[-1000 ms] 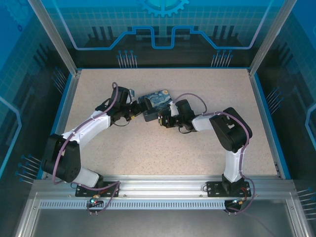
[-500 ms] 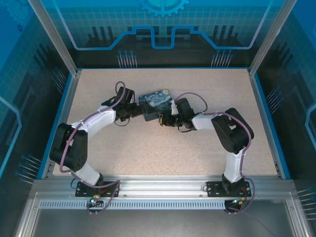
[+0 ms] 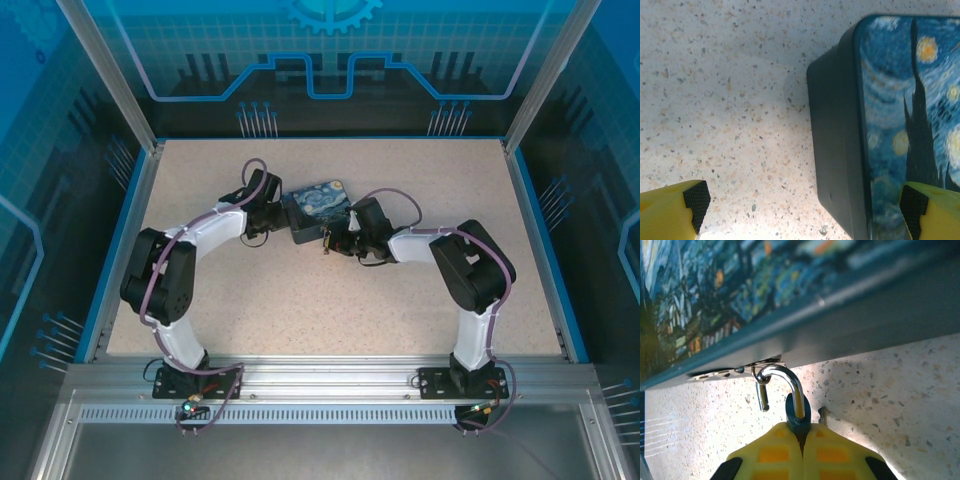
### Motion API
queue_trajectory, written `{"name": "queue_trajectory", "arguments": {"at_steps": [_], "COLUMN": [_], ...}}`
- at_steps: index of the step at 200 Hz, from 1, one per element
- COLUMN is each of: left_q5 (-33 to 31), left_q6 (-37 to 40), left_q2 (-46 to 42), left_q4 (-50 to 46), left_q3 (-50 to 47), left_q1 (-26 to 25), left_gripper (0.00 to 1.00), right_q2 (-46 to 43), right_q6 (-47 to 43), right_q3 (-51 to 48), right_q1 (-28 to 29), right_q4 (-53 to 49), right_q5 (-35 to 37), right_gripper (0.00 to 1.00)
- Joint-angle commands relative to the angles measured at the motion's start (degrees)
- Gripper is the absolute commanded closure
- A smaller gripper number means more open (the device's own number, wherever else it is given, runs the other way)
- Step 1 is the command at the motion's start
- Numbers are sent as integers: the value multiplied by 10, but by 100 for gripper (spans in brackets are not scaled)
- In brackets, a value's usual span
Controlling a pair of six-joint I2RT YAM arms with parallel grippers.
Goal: Unlock the padlock with the key
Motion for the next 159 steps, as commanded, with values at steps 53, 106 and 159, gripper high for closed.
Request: {"name": "queue_trajectory", "arguments": {"at_steps": [53, 106, 159], "left_q5": [-16, -11, -9], "left_q6": [4, -3, -7], "left_q2": [14, 14, 14], "left_q4": [-18, -14, -15], "left_q3": [-9, -22, -29], "left_q1": [1, 1, 0], "left_gripper": [1, 1, 1], "right_q2": [8, 31, 41], "right_q6": [193, 315, 376], "right_q3": [-31, -64, -92], "right_q1": [31, 43, 49], "right_q4": [60, 203, 275], "right_q5": [13, 40, 100], "right_gripper": [100, 100, 100]}}
